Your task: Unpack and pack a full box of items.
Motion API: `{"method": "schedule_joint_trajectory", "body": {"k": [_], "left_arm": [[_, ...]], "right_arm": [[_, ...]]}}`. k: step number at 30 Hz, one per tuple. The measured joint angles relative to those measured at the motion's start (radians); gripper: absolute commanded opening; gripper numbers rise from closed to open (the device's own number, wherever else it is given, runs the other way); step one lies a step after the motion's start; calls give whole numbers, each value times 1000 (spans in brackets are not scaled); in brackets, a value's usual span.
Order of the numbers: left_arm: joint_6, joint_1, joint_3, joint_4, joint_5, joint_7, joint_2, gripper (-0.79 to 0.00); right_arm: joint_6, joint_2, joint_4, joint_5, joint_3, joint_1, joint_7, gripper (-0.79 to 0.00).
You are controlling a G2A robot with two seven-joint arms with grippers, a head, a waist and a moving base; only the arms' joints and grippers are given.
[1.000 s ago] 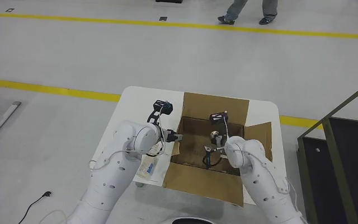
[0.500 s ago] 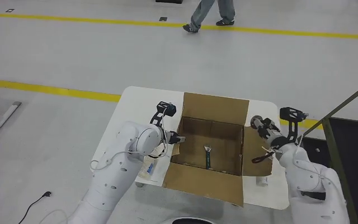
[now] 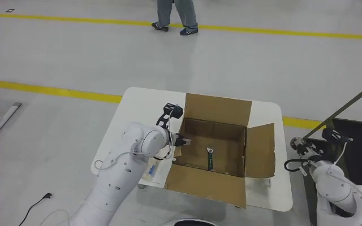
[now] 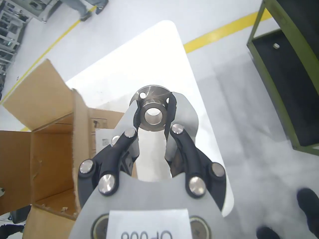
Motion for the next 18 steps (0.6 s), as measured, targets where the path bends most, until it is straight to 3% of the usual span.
{"method": "schedule_joint_trajectory", "body": {"k": [8,18], "left_arm": [[1,-3,10,8,-11,3,-1,0],[11,0,8,-1,-6,-2,2,0]], "right_arm": [[39,16,173,-168,-72,50,141,-785],[63,18,356,-312,-204,141,207,-785]]}}
